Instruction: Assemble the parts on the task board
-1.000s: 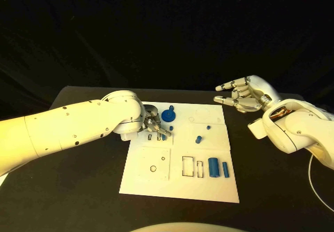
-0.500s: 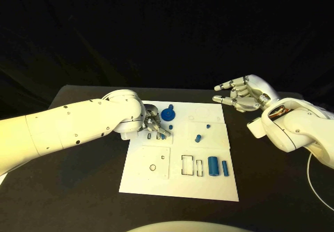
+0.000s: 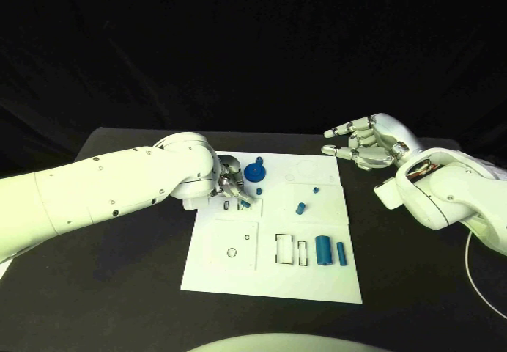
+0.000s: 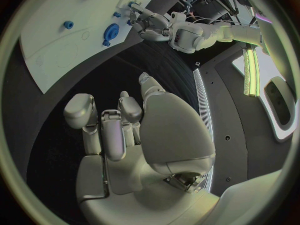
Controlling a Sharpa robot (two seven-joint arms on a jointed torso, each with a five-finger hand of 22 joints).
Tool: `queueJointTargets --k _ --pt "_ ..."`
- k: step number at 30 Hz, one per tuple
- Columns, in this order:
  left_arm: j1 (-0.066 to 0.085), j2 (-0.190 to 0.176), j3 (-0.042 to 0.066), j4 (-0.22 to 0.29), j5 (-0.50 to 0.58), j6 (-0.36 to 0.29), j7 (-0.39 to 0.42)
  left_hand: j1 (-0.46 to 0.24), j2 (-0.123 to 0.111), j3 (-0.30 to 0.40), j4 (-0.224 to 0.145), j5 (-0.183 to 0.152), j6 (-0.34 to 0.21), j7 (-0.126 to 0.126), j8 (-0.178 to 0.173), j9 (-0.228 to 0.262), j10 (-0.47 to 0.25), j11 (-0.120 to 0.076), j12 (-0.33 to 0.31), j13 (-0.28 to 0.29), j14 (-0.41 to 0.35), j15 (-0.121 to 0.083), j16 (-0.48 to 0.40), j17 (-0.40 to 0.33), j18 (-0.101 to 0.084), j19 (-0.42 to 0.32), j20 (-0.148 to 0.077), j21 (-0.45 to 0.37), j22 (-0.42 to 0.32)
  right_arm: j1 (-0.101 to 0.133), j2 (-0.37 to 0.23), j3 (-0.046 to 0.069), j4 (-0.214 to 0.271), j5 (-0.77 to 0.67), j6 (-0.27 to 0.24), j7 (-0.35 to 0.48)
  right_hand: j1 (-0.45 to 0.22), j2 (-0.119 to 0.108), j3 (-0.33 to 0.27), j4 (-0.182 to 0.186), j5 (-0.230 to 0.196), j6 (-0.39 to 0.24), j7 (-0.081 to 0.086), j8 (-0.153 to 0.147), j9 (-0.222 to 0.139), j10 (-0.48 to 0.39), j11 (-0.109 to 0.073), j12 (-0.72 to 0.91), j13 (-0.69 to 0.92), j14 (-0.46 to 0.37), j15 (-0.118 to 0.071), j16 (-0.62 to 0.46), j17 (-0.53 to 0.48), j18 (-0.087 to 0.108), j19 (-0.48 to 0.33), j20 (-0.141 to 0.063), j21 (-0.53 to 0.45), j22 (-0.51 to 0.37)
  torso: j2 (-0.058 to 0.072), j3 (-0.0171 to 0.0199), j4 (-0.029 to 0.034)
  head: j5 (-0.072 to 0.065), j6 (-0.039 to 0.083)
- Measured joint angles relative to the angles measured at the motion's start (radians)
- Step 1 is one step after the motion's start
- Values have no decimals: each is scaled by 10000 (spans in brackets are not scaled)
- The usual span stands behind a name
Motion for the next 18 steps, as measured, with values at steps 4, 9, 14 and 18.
queueJointTargets --k 4,9,14,18 --pt "-31 -157 -9 98 160 -147 1 -191 -941 2160 632 0 28 96 -17 268 -21 38 -86 139 -12 12 0 -1 0 0 0 0 0 -25 7 0 -13 1 39 -3 0 0 0 0 0 0 0 0 0 0 0 0 0 0 0 0 0 0 0 0 0 0 0 0 6 -6 -3" --pt "-33 -419 -4 303 370 -387 7 -911 -1746 3695 566 0 46 111 195 630 64 55 -17 41 -10 11 0 -1 0 0 1 0 0 -46 14 -2 -35 2 73 -6 0 0 0 0 0 0 0 0 0 0 0 0 -13 0 0 0 -1 0 0 0 -58 -44 -5 2 18 -8 -29" --pt "-36 -662 -2 514 491 -703 26 -1309 -1975 4122 413 0 50 111 243 771 95 64 -17 55 -10 11 0 -2 0 -1 1 0 -1 -71 23 -3 -52 3 98 -6 0 0 0 0 0 0 0 0 0 0 0 -37 -18 0 0 -42 -2 0 0 0 -59 -64 -6 9 24 24 -34" --pt "-47 -767 -16 673 504 -1042 48 -1447 -2011 4385 231 -2 52 110 244 828 152 40 -18 101 -10 11 0 -2 0 -1 1 0 -1 -92 29 -5 -65 4 115 -6 0 0 0 0 41 0 0 0 -1 0 0 -37 -38 0 0 -51 -2 0 0 0 -59 -70 -5 13 24 67 -47"
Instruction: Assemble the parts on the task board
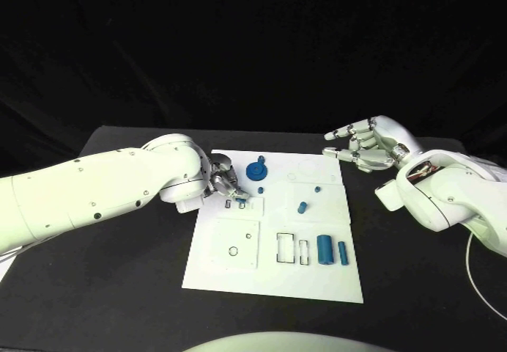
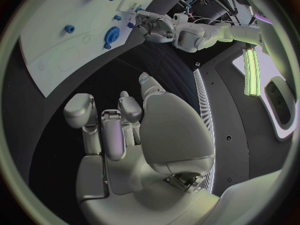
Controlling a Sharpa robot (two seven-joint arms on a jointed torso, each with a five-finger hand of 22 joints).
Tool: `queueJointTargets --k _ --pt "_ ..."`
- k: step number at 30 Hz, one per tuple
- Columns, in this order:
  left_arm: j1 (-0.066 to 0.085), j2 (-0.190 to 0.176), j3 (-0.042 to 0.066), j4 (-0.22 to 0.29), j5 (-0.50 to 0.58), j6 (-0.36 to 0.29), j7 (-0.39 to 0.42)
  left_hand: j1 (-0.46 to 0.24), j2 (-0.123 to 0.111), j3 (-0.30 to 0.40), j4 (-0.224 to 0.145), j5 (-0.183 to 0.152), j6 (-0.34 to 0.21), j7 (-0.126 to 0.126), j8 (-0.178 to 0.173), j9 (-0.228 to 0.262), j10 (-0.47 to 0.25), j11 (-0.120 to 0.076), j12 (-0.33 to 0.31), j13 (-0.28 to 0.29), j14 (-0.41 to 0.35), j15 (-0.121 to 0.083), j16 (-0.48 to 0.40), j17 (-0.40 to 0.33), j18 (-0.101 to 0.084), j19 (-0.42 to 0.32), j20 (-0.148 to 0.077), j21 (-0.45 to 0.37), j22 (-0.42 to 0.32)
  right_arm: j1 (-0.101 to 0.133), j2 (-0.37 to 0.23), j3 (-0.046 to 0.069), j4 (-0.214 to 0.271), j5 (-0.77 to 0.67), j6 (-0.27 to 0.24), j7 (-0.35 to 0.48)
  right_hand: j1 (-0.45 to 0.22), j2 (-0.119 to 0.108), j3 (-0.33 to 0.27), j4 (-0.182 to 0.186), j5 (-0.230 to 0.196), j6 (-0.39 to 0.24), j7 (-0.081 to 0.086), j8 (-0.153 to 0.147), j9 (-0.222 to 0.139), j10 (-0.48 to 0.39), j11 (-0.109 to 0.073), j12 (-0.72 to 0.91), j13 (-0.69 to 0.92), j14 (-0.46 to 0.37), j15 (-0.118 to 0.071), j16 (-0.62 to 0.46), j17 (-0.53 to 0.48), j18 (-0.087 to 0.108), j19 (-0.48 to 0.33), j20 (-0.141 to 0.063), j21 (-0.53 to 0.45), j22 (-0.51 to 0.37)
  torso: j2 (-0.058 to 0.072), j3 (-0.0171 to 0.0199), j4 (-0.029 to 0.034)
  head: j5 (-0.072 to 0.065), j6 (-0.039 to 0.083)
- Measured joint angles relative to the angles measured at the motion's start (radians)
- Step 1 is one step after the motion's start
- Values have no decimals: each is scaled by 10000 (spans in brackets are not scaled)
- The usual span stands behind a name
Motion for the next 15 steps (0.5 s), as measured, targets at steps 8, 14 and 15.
queueJointTargets --k 8,14,15 --pt "-53 -46 -43 164 -114 -459 24 -135 -52 151 -97 -5 3 0 46 33 0 0 0 25 0 0 0 -1 1 0 1 0 0 -36 6 0 -16 3 33 6 0 0 0 0 0 0 0 0 0 0 0 0 0 0 0 -6 -1 0 0 0 0 -13 8 5 -6 60 -34" --pt "-110 40 -71 149 -394 -550 20 -147 -64 165 -111 -9 30 0 47 51 1 0 0 24 0 0 0 -1 1 0 1 38 0 -43 8 0 -17 6 61 12 0 0 0 0 0 0 0 0 -1 0 0 0 0 0 0 -6 -1 0 0 0 0 -13 18 1 -18 92 -53" --pt "-119 58 -77 144 -455 -549 16 -147 -64 166 -112 -10 30 0 47 51 1 0 0 24 -1 0 0 -2 0 0 1 38 0 -45 8 0 -17 6 65 12 0 0 0 0 0 0 0 0 -1 0 0 0 0 0 0 -5 -1 0 0 0 0 -13 19 -1 -22 95 -62"
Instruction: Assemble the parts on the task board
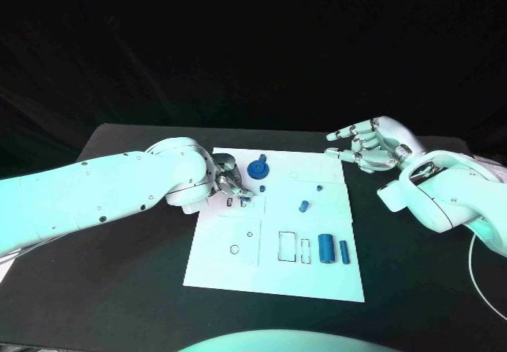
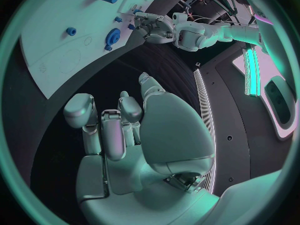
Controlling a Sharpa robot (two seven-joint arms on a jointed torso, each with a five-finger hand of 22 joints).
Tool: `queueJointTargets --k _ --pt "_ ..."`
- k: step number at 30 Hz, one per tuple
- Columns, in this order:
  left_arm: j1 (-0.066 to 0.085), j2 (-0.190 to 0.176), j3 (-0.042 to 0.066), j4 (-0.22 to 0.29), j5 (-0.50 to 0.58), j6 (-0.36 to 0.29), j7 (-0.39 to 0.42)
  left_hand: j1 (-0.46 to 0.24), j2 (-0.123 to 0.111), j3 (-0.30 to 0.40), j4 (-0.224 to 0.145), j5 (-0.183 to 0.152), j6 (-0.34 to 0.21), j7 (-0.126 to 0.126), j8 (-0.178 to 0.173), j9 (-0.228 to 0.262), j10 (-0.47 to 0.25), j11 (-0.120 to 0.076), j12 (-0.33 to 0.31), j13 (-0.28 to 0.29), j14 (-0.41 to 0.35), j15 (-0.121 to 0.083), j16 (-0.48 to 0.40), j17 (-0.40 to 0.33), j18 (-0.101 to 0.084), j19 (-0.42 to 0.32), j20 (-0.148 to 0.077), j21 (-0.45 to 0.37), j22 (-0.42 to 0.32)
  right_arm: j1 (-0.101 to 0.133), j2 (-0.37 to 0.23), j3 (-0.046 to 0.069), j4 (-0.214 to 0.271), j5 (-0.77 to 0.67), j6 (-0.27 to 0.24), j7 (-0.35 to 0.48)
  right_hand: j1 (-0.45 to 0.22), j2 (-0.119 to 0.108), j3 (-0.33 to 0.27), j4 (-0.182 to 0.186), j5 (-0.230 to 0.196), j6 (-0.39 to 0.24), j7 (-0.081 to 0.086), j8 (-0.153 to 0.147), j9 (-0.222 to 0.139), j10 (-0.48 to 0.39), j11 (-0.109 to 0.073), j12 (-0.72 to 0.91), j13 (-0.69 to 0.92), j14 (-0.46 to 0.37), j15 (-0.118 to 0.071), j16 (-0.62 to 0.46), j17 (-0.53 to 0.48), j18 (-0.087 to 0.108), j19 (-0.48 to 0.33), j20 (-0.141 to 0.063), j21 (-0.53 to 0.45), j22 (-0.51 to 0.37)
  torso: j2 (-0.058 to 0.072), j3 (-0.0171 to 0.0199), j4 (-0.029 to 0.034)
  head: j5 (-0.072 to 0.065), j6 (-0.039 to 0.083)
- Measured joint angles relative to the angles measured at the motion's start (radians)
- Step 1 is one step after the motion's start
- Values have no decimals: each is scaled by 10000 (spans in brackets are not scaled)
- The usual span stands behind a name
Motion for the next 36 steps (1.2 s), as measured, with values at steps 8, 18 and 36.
queueJointTargets --k 8,18,36 --pt "-33 41 -18 -62 -532 192 -39 -26 -26 12 -13 -28 3 -1 0 16 0 1 0 -15 0 0 0 -1 0 0 0 0 0 -5 -6 0 0 4 25 6 0 0 0 0 0 0 0 0 0 0 0 0 0 0 0 0 -1 0 0 0 0 0 0 -6 -3 19 -47" --pt "-38 84 -22 -118 -937 732 -97 -105 -105 83 -83 -30 6 -2 -1 18 0 1 0 -24 0 0 0 -1 1 0 0 0 0 -8 25 0 -16 103 57 14 0 0 -29 28 0 0 0 0 -1 0 0 0 1 0 0 0 -1 -1 0 0 0 1 -6 -12 -1 34 -69" --pt "-16 76 3 -106 -1088 1356 -93 -221 -36 94 -93 -75 20 -16 21 71 -1 2 0 -52 -1 1 0 -3 0 0 1 0 7 -11 37 -1 -18 174 117 16 0 0 -28 28 -1 0 0 0 -1 0 0 0 1 0 0 0 1 0 0 0 0 -8 -5 -8 -2 51 -95"
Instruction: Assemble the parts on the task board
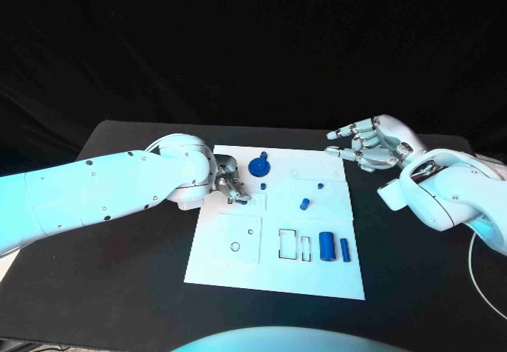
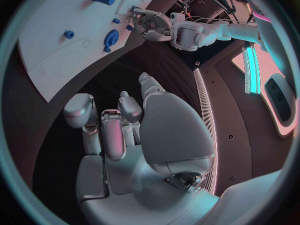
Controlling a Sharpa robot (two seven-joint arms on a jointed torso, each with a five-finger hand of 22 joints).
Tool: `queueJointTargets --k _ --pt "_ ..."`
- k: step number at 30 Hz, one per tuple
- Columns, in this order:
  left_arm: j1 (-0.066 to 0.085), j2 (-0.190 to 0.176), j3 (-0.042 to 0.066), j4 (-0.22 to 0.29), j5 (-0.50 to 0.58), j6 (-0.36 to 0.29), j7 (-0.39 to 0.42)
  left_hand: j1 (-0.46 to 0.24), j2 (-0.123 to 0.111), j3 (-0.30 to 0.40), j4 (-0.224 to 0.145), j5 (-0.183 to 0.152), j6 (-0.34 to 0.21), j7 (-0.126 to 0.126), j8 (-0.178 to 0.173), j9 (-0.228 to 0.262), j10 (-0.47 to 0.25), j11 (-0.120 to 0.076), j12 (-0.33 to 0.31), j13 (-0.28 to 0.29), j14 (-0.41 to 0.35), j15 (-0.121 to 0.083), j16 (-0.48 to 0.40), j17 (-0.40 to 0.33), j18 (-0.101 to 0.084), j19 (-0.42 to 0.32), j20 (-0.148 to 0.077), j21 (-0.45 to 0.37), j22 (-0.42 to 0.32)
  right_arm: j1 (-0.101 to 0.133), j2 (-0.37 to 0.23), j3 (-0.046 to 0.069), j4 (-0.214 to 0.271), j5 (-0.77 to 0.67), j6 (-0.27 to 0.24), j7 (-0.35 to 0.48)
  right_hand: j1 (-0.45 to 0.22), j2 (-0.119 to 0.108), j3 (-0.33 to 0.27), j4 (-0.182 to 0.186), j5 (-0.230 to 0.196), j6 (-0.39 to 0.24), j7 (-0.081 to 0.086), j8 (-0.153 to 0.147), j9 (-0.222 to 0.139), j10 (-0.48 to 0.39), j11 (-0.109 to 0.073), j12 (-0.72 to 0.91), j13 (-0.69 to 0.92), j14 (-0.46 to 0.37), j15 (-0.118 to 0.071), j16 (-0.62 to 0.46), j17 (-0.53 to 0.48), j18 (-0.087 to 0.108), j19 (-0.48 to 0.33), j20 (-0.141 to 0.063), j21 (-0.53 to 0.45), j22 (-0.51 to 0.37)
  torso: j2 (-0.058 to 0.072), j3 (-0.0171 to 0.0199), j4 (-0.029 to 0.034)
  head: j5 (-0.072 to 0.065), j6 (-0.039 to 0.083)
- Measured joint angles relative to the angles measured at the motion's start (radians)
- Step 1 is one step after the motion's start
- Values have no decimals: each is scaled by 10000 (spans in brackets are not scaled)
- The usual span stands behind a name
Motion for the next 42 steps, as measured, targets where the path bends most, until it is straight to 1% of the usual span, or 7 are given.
queueJointTargets --k 9,22,24,28,36,38,42 --pt "0 56 -3 -29 -35 58 -13 -254 79 100 -100 -2 0 0 46 67 72 -4 0 0 0 0 0 0 0 0 0 0 -1 0 -5 0 20 9 32 0 0 0 0 0 0 0 0 0 0 0 0 0 0 0 0 0 5 0 0 0 0 1 4 2 -4 -1 -7" --pt "22 273 -10 -274 -16 183 -53 -1265 203 812 -1094 -39 108 -40 163 134 199 -94 178 198 0 0 0 7 1 0 0 0 -2 0 -60 0 103 14 59 -1 0 0 1 0 0 0 0 0 -1 0 0 0 0 0 0 0 3 -1 0 0 0 1 4 15 -12 -1 -44" --pt "26 299 -8 -309 -11 218 -55 -1371 233 824 -1153 -39 131 -20 163 134 238 -127 232 238 0 0 0 7 -148 0 1 0 -3 0 -64 0 114 14 61 -1 0 0 1 -1 0 0 0 0 -1 0 0 0 1 0 0 0 3 -1 0 0 0 1 3 15 -12 -3 -45" --pt "34 344 -5 -365 -7 289 -60 -1539 247 854 -1300 -39 199 -55 163 136 272 -131 290 283 0 0 0 6 -154 0 0 41 -3 0 -81 0 145 15 64 -2 0 0 1 -1 0 0 0 0 -1 0 0 -43 -32 0 0 0 3 -1 0 0 -57 -48 1 15 -12 -19 -58" --pt "39 418 -5 -459 -9 381 -68 -1931 366 600 -1164 -38 378 -95 164 108 346 -166 332 342 0 0 0 5 -153 0 0 41 -4 4 -106 0 171 17 63 -2 -3 3 -29 29 0 0 0 0 -1 0 0 -43 -52 0 0 0 2 0 -37 -37 -98 -80 -2 9 0 -27 -72" --pt "34 434 -14 -488 -13 386 -71 -2188 401 419 -1032 -38 609 -281 158 93 399 -154 388 390 0 0 0 5 -154 0 0 88 -4 4 -106 0 176 17 61 -2 -6 6 -29 29 -44 0 0 0 -1 -30 -30 -98 -84 0 0 -43 1 42 -37 -37 -135 -135 -2 8 0 -34 -79" --pt "17 469 -26 -532 -13 405 -81 -2517 509 111 -834 -31 751 -360 140 95 410 -165 451 465 0 0 0 5 -153 0 1 108 -4 5 -104 0 182 18 56 1 -44 44 -56 56 -44 0 0 0 -1 -58 -15 -106 -113 0 0 -60 1 155 -37 -37 -160 -183 -3 3 0 -40 -77"
